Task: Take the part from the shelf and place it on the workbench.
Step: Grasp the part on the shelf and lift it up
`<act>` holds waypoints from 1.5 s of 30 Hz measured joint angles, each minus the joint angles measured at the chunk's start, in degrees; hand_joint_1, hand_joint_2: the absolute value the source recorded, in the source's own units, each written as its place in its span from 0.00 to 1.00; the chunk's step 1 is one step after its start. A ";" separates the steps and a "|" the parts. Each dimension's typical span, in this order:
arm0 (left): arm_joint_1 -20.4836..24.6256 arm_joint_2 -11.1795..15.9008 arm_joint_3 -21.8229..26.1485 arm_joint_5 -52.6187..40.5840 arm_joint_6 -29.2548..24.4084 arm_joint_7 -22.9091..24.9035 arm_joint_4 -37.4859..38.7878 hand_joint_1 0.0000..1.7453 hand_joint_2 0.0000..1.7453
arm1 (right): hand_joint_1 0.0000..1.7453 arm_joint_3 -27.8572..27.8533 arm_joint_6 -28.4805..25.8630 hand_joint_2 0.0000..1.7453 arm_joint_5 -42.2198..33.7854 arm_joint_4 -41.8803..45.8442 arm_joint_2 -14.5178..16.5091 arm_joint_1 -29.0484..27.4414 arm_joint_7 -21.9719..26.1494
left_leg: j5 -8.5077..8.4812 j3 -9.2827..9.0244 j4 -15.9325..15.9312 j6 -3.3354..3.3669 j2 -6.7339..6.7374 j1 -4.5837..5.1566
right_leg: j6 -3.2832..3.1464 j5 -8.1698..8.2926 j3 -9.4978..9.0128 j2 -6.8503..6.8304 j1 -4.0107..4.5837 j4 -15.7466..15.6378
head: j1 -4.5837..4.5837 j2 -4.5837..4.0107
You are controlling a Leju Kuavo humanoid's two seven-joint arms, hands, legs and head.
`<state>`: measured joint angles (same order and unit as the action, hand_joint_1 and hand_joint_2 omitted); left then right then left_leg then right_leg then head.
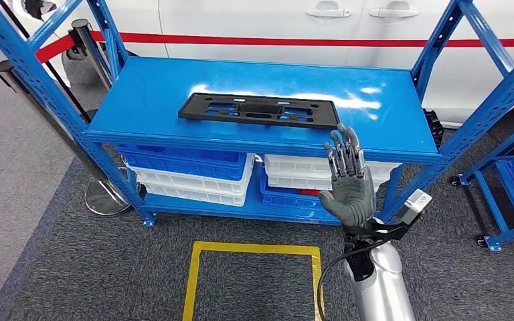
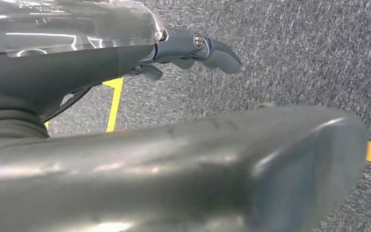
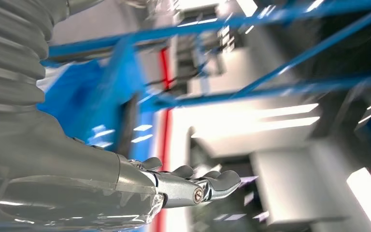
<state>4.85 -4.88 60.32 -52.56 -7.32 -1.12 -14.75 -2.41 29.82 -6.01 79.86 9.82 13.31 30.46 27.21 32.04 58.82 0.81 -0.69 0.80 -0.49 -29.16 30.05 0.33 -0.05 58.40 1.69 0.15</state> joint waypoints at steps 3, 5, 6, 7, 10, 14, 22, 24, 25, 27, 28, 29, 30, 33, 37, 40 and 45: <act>0.48 -0.28 1.97 -1.63 0.01 -0.15 0.33 0.00 0.00 | 0.00 2.23 2.42 0.00 -1.53 5.12 0.73 0.61 1.51 | -0.32 -0.20 -0.61 0.61 0.07 -0.12 | 0.54 -0.01 -0.09 -0.02 -0.10 -0.15 | 0.01 0.00; 0.85 -0.65 3.37 -2.72 0.01 -0.26 0.57 0.00 0.00 | 0.00 3.94 3.76 0.00 -2.66 8.29 0.96 1.38 2.38 | -0.81 -0.70 -1.62 1.10 0.20 -0.58 | 0.99 -1.16 0.77 -0.04 -0.06 1.77 | -0.05 0.00; 1.06 -0.83 4.10 -3.26 0.01 -0.31 0.69 0.00 0.00 | 0.00 4.80 4.34 0.00 -3.27 9.72 0.97 1.72 2.74 | -0.97 -0.89 -1.94 1.26 0.25 -0.76 | 1.21 -2.53 2.16 -0.06 -0.14 4.47 | -0.09 0.00; 1.26 -0.96 4.86 -3.82 0.01 -0.35 0.82 0.00 0.00 | 0.00 5.63 4.84 0.00 -3.95 11.06 0.97 1.98 3.08 | -0.99 -0.94 -2.03 1.34 0.26 -0.79 | 1.42 -4.15 4.25 -0.06 -0.27 8.24 | -0.13 -0.01; 1.61 -1.38 7.12 -5.62 0.01 -0.39 1.24 0.00 0.00 | 0.00 8.03 5.88 0.00 -6.31 14.40 0.96 2.25 3.91 | -0.71 -1.07 -1.91 1.23 0.20 -0.91 | 1.97 -5.26 9.45 -0.09 -0.81 15.97 | -0.15 -0.01; 2.02 -1.93 9.65 -8.21 -0.01 -0.23 1.73 0.00 0.00 | 0.00 11.74 6.06 0.00 -10.59 17.60 0.92 3.01 4.02 | 0.64 -1.69 -1.06 0.05 0.04 -1.16 | 2.21 2.97 5.54 -0.11 -1.27 4.15 | -0.17 0.00; 2.89 -2.27 11.58 -10.68 0.02 0.61 2.10 0.00 0.00 | 0.00 15.73 5.87 0.00 -14.43 20.66 0.82 3.53 2.98 | 5.28 2.61 7.82 -2.56 0.26 -1.36 | -0.75 2.02 3.56 -0.16 -1.11 0.86 | 0.06 0.00; 2.87 -2.30 11.65 -10.90 0.02 0.81 2.21 0.00 0.00 | 0.00 16.22 5.88 0.00 -14.59 20.89 0.81 3.48 2.76 | 7.19 6.99 15.07 -2.77 0.28 -1.47 | -0.98 1.43 2.95 -0.24 -0.89 0.87 | 0.08 0.00; 2.82 -2.31 11.69 -10.99 0.02 0.89 2.25 0.00 0.00 | 0.00 16.39 5.89 0.00 -14.67 20.97 0.81 3.46 2.69 | 6.61 8.23 16.42 -2.71 0.28 -1.48 | -0.99 1.09 2.50 -0.21 -0.80 0.87 | 0.08 0.00; 2.79 -2.31 11.79 -11.13 0.01 0.96 2.27 0.00 0.00 | 0.00 16.65 5.90 0.00 -14.80 21.27 0.80 3.45 2.66 | 2.10 7.56 12.46 -2.23 0.29 -1.41 | -0.89 0.25 1.21 -0.13 -0.65 0.87 | 0.08 0.01; 2.80 -2.31 11.85 -11.16 0.01 0.96 2.27 0.00 0.00 | 0.00 16.78 5.90 0.00 -14.85 21.47 0.80 3.47 2.65 | -0.45 6.16 8.61 -1.82 0.30 -1.30 | -0.78 -0.23 0.53 -0.14 -0.63 0.83 | 0.06 0.00; 2.82 -2.30 11.91 -11.19 0.02 0.95 2.28 0.00 0.00 | 0.00 16.90 5.91 0.00 -14.89 21.63 0.79 3.50 2.65 | -2.21 4.82 5.26 -1.40 0.35 -1.05 | -0.59 -0.65 0.01 -0.15 -0.57 0.78 | 0.03 0.00; 2.87 -2.31 11.95 -11.20 0.03 0.92 2.29 0.00 0.00 | 0.00 17.04 5.91 0.00 -14.92 21.79 0.78 3.52 2.64 | -2.81 3.70 2.61 -0.96 0.39 -0.81 | -0.32 -0.95 -0.23 -0.13 -0.56 0.68 | 0.03 0.00; 2.90 -2.35 12.03 -11.18 0.05 0.77 2.32 0.00 0.00 | 0.00 17.38 6.00 0.00 -15.01 22.39 0.73 3.46 2.55 | -1.59 2.40 -0.12 -0.04 0.40 -0.54 | 0.64 -0.96 -0.46 -0.11 -0.49 0.47 | -0.01 0.01; 2.74 -2.39 12.11 -11.18 0.11 0.54 2.32 0.00 0.00 | 0.00 17.49 6.22 0.00 -15.04 23.13 0.67 3.55 2.41 | -0.75 -0.38 -1.62 1.08 0.24 -1.00 | 1.55 -2.83 2.88 -0.19 -0.68 7.69 | -0.23 0.00; 2.70 -2.40 12.12 -11.20 0.08 0.52 2.32 0.00 0.00 | 0.00 17.49 6.14 0.00 -15.04 23.16 0.56 3.25 2.07 | 0.75 -2.06 -1.70 1.25 0.17 -0.96 | 2.01 -5.32 9.91 -0.20 -0.72 15.68 | -0.26 0.01; 2.45 -2.69 12.47 -11.07 -0.09 0.54 2.42 0.00 0.00 | 0.00 17.50 5.71 0.00 -14.95 22.81 0.19 2.95 1.53 | 4.60 -6.52 -1.49 0.40 -0.02 -0.87 | 1.24 5.81 10.02 -0.17 -0.42 3.74 | -0.15 -0.01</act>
<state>7.30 -7.57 72.79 -63.63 -7.42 -0.58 -12.33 15.09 35.53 -20.96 102.67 10.01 16.26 31.98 31.81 25.53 57.33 1.21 -0.71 -0.07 0.76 -23.35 40.07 0.16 -0.47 62.14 1.54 0.14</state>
